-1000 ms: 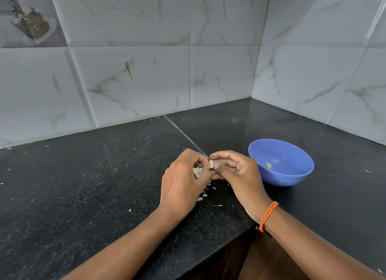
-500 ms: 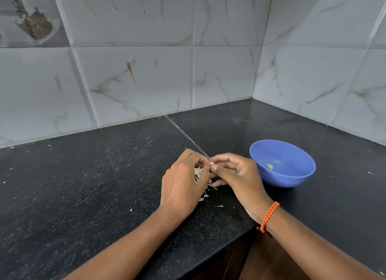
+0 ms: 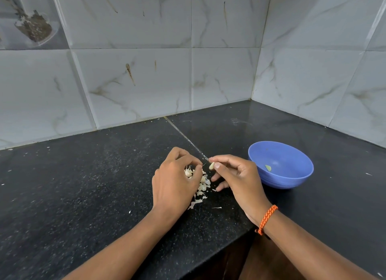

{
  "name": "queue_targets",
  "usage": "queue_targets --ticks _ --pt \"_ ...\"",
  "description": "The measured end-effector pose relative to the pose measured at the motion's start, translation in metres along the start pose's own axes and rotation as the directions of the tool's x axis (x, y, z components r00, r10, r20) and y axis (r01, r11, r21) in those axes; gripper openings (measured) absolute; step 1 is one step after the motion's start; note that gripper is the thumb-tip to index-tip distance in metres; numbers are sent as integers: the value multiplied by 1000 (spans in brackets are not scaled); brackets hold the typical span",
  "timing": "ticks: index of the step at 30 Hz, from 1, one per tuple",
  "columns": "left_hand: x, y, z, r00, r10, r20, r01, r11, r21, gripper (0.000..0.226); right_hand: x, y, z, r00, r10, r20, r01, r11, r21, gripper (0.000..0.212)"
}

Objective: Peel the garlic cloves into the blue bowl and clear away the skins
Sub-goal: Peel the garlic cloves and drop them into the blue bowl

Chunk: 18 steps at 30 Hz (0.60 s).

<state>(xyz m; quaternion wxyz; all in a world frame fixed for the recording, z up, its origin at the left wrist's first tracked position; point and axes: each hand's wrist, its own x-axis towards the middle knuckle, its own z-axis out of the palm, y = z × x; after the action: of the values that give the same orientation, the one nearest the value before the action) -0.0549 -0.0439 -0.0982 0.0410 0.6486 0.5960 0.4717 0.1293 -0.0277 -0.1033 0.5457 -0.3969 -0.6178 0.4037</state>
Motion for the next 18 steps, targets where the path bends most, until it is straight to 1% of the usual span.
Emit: queue_targets --ticks 5,8,10,12,13,18 --pt "1 0 0 1000 4 1 -4 1000 -25 11 0 1 0 1000 -19 -13 18 999 -39 18" --pt "2 -1 0 1000 -6 11 6 998 -66 24 0 1 1 999 -24 -30 22 998 -64 16" --pt "2 0 -1 997 -1 78 16 980 -197 33 0 1 1 999 -37 -32 35 996 -76 13" --pt "1 3 -3 988 18 156 37 940 -340 39 0 1 1 999 -46 -29 43 996 -77 12" --pt "0 5 -3 984 22 177 47 924 -379 40 0 1 1 998 -49 -28 47 996 -75 12" --pt "0 6 -3 985 -10 171 81 907 -414 35 0 0 1 997 -68 -23 66 994 -89 10"
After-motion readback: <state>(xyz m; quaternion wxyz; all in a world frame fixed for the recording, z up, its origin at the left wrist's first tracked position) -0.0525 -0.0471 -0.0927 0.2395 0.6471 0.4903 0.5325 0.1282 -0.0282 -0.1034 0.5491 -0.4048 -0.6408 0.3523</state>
